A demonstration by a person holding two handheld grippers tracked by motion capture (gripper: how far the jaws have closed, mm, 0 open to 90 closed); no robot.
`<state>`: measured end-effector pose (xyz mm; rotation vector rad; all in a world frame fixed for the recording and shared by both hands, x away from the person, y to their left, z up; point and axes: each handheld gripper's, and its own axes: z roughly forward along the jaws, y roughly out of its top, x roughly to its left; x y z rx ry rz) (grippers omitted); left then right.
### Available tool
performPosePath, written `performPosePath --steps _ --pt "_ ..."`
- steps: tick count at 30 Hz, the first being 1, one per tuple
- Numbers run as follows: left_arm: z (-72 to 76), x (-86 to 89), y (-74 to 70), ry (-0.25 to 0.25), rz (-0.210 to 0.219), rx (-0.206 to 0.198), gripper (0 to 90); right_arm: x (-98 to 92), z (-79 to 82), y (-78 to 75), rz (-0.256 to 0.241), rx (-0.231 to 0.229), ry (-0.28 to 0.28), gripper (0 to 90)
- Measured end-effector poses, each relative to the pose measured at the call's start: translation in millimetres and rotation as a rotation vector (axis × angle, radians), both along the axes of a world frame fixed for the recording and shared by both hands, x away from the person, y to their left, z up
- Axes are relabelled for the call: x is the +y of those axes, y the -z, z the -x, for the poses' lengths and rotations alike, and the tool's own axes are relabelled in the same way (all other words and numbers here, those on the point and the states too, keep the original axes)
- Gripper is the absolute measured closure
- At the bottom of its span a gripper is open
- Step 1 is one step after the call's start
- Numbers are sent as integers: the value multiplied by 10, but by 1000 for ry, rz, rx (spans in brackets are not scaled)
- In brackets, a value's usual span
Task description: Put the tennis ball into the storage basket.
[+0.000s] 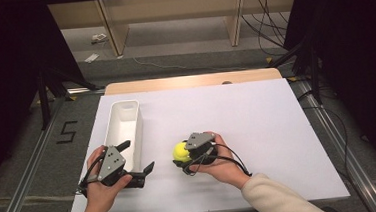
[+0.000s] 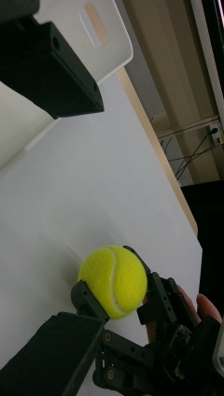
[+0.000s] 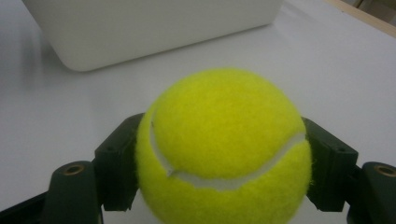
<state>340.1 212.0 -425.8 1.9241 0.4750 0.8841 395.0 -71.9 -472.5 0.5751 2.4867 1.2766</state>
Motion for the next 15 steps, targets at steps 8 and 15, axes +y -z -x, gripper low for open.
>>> performPosePath --steps 8,15 --pt "0 0 0 0 -1 0 0 12 -9 -52 -9 -7 2 268" --pt "3 0 -1 -1 -1 0 0 33 -27 -96 -19 -16 2 268"
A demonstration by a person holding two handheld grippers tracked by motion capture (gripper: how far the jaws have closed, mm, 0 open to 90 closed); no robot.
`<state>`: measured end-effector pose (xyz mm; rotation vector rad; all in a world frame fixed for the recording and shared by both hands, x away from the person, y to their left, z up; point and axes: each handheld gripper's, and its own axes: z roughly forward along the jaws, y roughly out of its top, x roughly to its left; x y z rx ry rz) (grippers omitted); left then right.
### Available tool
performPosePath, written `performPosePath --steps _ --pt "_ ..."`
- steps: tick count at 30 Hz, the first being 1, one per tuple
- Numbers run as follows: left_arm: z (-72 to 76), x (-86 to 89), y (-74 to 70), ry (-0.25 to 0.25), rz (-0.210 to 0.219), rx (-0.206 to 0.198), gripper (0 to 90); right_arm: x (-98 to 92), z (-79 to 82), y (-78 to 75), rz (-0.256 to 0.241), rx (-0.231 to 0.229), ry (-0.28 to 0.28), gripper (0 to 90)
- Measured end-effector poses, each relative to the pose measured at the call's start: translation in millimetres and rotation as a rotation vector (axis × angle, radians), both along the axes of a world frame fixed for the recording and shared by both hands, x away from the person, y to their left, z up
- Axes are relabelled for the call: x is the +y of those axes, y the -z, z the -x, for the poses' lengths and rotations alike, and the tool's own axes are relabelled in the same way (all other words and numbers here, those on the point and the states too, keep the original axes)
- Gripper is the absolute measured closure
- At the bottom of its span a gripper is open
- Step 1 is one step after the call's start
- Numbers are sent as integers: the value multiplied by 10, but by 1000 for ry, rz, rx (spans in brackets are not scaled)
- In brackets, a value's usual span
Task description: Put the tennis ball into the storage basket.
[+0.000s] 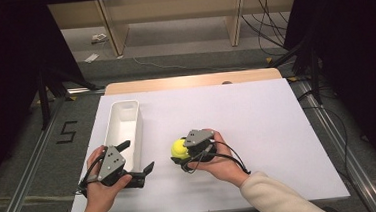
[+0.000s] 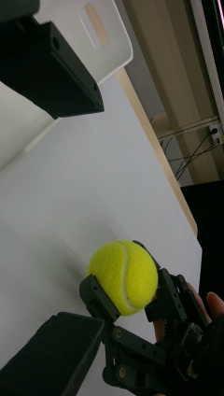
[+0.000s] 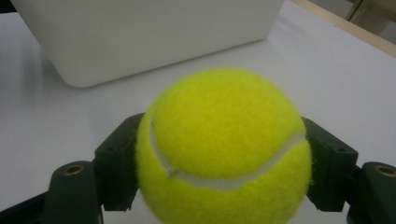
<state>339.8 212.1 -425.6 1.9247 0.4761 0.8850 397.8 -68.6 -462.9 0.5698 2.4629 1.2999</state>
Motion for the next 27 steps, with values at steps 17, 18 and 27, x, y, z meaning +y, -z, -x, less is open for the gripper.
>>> performPosePath --steps 17,18,27 --pt "-5 0 2 1 -3 -1 0 28 -37 -78 -20 -12 5 268" --pt "-4 0 2 1 -2 -1 0 30 -39 -82 -21 -13 6 268" --pt "-3 2 2 1 -2 0 0 54 -53 -110 -27 -19 4 269"
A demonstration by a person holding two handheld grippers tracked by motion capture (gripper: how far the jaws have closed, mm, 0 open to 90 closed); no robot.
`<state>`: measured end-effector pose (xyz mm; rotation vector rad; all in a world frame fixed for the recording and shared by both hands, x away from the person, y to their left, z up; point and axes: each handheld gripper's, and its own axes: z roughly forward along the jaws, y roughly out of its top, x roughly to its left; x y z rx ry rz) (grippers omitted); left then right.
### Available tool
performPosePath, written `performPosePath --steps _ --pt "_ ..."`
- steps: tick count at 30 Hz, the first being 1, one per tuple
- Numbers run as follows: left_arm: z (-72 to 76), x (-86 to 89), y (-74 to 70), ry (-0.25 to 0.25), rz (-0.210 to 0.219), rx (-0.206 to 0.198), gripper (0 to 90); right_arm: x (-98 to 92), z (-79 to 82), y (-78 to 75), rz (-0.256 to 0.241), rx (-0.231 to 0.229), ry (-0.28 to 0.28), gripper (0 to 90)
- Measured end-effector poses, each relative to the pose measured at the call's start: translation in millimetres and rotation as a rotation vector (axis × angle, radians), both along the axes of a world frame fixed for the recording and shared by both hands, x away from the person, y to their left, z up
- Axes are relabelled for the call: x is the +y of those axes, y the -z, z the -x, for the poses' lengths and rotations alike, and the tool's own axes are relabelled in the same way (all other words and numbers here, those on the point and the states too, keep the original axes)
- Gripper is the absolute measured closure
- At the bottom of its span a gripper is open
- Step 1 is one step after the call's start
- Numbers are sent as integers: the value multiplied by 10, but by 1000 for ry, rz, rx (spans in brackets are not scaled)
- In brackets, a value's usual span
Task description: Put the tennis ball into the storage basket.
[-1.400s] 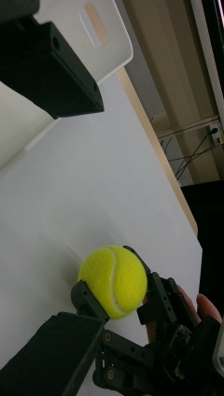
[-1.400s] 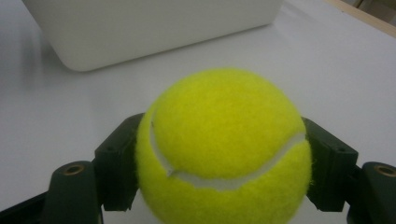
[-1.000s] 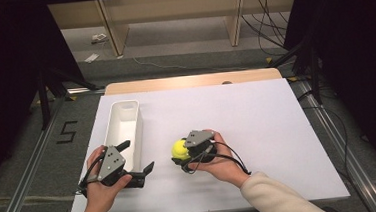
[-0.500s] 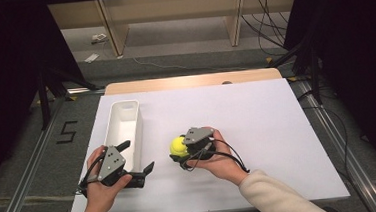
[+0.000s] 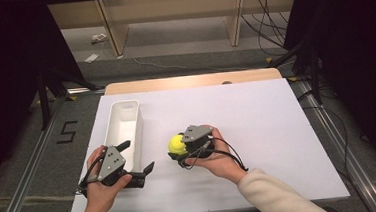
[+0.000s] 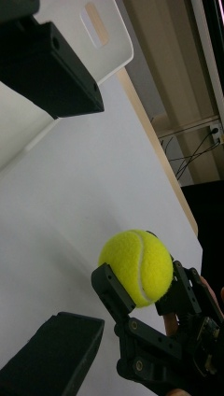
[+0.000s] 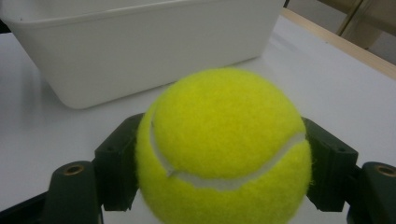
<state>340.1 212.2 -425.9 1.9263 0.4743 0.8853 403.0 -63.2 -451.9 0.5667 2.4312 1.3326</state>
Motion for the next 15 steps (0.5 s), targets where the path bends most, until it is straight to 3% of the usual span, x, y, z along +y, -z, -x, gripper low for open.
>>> performPosePath --steps 15 --pt "6 -5 -2 1 4 2 0 29 -9 -42 -6 -4 5 269"
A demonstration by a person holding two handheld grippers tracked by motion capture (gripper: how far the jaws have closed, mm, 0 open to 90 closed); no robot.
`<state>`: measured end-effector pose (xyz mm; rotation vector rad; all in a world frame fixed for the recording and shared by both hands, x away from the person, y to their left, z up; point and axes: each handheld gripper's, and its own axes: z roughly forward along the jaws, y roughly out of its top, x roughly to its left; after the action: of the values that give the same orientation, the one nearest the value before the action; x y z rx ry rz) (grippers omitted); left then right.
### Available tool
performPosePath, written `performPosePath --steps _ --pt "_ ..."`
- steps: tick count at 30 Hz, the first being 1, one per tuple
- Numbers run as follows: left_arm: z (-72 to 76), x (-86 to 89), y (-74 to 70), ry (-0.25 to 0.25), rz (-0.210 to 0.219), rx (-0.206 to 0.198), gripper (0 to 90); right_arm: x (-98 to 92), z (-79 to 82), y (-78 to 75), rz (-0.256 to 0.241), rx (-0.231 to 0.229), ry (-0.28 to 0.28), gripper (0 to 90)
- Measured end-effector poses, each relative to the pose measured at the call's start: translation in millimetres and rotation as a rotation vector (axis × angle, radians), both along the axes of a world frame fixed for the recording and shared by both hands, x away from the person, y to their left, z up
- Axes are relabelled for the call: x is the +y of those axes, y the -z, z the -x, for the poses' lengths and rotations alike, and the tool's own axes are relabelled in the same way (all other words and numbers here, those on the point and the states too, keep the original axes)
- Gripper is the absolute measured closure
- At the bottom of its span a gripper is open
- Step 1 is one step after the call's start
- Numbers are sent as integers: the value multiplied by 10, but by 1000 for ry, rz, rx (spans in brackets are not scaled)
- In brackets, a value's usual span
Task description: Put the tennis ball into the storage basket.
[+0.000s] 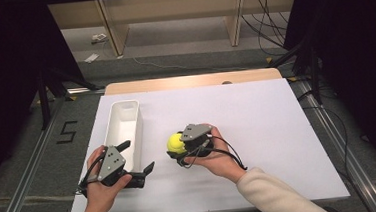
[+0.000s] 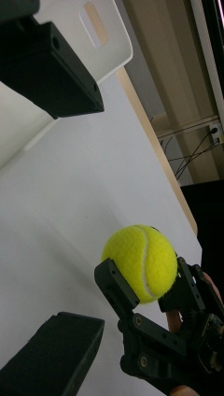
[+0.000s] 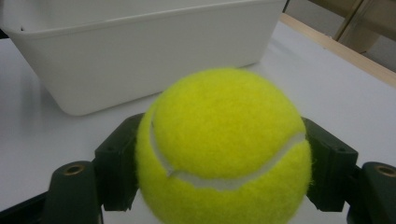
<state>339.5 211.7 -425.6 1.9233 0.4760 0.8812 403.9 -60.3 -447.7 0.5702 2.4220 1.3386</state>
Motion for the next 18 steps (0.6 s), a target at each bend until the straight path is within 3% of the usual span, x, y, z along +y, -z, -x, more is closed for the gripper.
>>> performPosePath --steps 18 --pt "3 -2 -1 1 1 0 0 52 -22 -47 -10 -10 -4 269"
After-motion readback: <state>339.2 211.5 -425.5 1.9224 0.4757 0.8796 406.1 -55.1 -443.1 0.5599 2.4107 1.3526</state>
